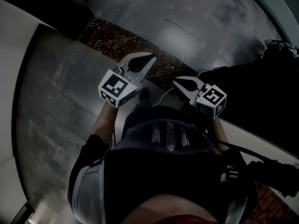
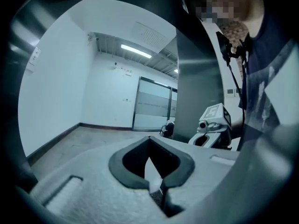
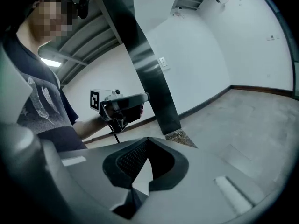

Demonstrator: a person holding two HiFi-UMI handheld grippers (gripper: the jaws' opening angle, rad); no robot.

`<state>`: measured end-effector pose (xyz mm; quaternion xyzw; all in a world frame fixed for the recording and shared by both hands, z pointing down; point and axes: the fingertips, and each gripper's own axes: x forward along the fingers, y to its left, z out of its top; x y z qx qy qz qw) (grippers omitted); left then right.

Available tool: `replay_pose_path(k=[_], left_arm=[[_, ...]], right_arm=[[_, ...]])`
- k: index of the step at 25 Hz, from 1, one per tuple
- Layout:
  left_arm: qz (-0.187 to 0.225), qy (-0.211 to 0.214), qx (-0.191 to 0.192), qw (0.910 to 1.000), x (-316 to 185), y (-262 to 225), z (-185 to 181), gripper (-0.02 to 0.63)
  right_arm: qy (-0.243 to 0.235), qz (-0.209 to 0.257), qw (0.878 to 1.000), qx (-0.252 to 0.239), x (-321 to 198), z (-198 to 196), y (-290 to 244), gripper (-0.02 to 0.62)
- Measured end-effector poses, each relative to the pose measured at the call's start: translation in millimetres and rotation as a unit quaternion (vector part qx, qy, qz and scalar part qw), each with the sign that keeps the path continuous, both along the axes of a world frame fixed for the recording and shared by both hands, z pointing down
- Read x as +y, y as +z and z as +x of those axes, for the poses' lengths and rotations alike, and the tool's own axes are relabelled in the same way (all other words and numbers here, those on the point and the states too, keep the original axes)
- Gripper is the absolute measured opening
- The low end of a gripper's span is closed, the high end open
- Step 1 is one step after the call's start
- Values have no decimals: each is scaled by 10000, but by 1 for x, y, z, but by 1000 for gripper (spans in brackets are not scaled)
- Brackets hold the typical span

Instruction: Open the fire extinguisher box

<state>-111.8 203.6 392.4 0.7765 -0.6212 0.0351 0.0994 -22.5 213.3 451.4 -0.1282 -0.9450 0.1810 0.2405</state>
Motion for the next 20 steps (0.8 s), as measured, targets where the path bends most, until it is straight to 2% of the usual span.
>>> replay_pose_path(k=[4, 9, 15, 20], left_arm=[[-4, -163, -58, 9998, 11, -2, -9, 0], [20, -148, -48, 9999, 31, 13, -85, 0], [-77, -188, 230, 9995, 28, 25, -109, 0], [-212, -146, -152, 9996, 6, 16, -130, 0]], right_arm=[[-172, 208, 9996, 41, 2, -5, -4, -2], [-206, 462, 9982, 308, 20, -70, 1, -1], [-125, 619, 9973, 387, 5, -100, 1, -2], [-158, 873, 9954, 374, -20, -123, 7, -2]])
